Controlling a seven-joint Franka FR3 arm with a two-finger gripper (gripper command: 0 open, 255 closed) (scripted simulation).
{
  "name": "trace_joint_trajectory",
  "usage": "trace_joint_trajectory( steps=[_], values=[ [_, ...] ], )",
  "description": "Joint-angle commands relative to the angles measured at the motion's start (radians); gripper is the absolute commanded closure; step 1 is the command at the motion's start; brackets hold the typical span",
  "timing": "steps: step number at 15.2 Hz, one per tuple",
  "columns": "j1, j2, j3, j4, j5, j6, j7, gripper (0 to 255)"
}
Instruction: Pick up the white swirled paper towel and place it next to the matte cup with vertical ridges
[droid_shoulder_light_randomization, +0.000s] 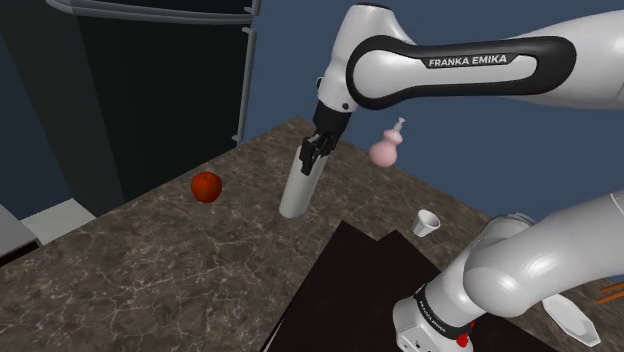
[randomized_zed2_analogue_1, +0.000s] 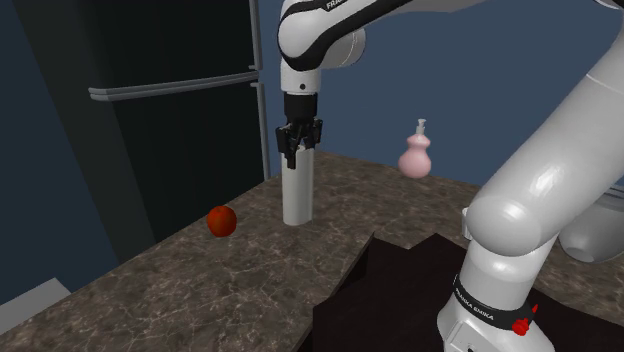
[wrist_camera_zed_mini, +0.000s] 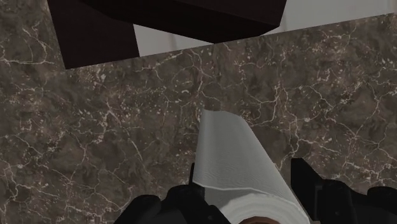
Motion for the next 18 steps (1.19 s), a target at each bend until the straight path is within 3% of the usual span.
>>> trace_joint_trajectory(
  steps=[1, 18],
  values=[
    [0.0, -0.007, -0.002, 0.022, -0.001, -0.029, 0.002, 255],
    [-0.006, -0.03, -0.019, 0.231, -0.011, -0.26, 0.012, 255]
  ],
)
